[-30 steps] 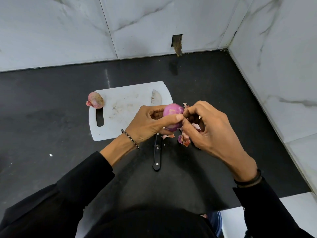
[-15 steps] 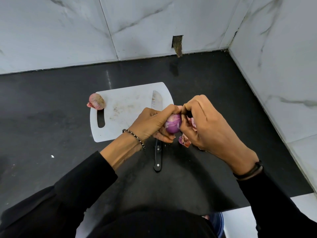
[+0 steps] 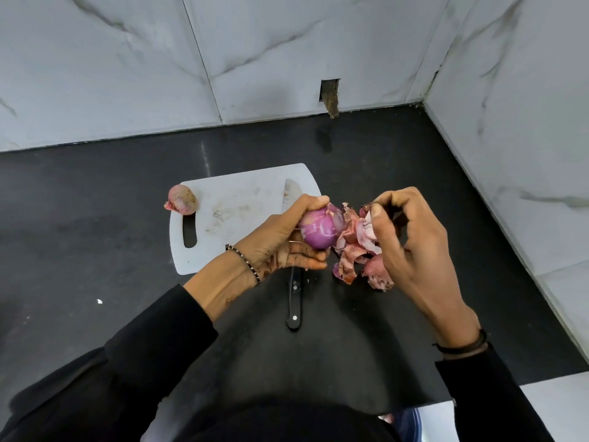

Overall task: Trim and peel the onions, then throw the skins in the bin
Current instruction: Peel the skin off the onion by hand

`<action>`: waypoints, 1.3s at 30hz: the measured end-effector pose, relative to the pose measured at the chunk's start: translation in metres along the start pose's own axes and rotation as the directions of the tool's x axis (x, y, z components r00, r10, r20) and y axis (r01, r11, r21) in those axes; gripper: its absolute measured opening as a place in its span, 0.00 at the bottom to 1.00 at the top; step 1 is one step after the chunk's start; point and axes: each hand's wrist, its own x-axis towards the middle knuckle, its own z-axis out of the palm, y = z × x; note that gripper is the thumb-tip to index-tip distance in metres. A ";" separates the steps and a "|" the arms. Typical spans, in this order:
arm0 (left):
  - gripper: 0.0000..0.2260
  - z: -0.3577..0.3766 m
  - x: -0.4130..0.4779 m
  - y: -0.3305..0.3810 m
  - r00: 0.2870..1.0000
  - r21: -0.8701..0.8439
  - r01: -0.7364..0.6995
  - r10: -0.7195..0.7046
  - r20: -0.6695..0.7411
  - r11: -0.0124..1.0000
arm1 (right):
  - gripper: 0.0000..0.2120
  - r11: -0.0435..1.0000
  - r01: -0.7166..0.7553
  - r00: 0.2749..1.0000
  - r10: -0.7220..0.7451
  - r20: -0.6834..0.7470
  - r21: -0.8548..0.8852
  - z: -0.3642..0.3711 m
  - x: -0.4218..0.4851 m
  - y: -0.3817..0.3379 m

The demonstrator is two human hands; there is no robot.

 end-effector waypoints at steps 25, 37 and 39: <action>0.30 -0.012 0.003 -0.015 0.897 -0.327 0.186 -0.024 0.441 0.926 | 0.05 1.000 -0.015 0.999 0.015 0.030 -0.018 -0.007 -0.013 -0.002; 0.28 -0.012 0.000 -0.010 0.899 -0.339 0.125 0.038 0.437 0.933 | 0.06 0.998 0.045 0.996 -0.048 0.079 0.035 -0.008 -0.009 -0.018; 0.26 -0.010 -0.001 -0.008 0.921 -0.298 0.102 0.024 0.389 0.949 | 0.06 0.996 0.077 0.992 -0.082 0.099 0.052 -0.010 -0.010 -0.021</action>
